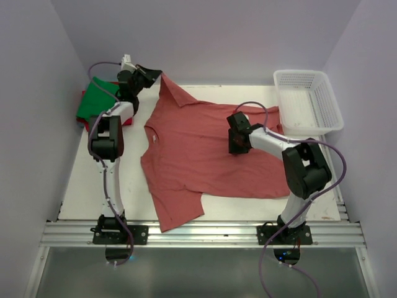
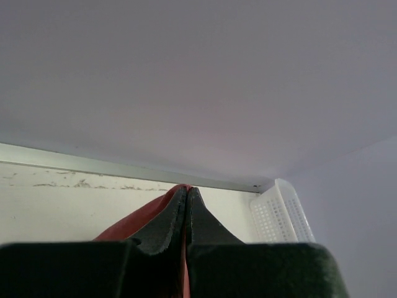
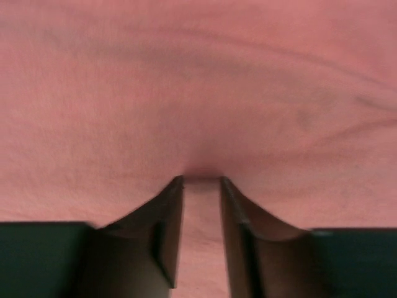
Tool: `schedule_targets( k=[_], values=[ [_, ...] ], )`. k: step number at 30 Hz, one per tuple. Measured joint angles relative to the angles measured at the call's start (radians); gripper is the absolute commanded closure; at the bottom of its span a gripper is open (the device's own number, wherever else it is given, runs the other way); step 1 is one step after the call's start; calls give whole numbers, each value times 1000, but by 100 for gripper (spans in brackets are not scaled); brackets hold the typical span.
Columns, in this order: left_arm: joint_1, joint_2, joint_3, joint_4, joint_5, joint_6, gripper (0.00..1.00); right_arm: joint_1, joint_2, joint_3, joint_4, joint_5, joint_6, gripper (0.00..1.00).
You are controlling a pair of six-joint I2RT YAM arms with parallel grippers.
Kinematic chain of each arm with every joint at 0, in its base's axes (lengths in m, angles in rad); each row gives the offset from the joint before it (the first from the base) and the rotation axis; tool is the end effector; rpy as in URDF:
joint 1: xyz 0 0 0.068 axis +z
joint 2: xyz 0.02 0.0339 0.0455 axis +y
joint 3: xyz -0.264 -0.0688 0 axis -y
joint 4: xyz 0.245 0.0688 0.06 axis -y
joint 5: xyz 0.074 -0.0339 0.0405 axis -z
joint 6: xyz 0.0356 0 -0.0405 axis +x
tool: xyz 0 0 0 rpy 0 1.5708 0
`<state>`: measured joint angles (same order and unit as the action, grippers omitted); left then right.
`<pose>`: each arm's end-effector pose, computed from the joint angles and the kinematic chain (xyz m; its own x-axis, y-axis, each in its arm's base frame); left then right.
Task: Fold and stack the t-shirts
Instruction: Grap the side of the flattened tshirt furthest away from the robot with both arms
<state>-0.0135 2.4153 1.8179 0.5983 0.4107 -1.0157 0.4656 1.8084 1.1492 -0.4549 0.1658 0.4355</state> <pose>0.5601 -0.0218 0.2007 -0.3493 -0.7745 -0.5273 0.2177 0.4803 -0.8497 0.3249 0.1567 0.1695 -0.8865 0.0202 -0.4623 -0.0042 0.9987 0.0517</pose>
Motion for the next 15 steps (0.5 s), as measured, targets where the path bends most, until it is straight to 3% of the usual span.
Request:
schedule_targets(
  k=[1, 2, 3, 4, 7, 11, 15],
  values=[
    [0, -25, -21, 7, 2, 8, 100, 0, -8, 0, 4, 18, 3, 45],
    [0, -53, -46, 11, 2, 15, 100, 0, -19, 0, 9, 39, 10, 37],
    [0, -77, -68, 16, 3, 21, 100, 0, -32, 2, 9, 69, 9, 18],
    [0, -98, -88, 23, 4, 30, 100, 0, -42, 4, 10, 93, 6, 11],
    [0, -139, -142, 28, 6, 44, 100, -9, -53, 67, -4, 193, 2, 1],
    [0, -165, -224, 27, 6, 64, 100, -79, -16, 253, -2, 234, -1, 1],
    [9, -175, -293, 22, 12, 76, 100, -211, 140, 540, -11, 213, 10, 1]
  ],
)
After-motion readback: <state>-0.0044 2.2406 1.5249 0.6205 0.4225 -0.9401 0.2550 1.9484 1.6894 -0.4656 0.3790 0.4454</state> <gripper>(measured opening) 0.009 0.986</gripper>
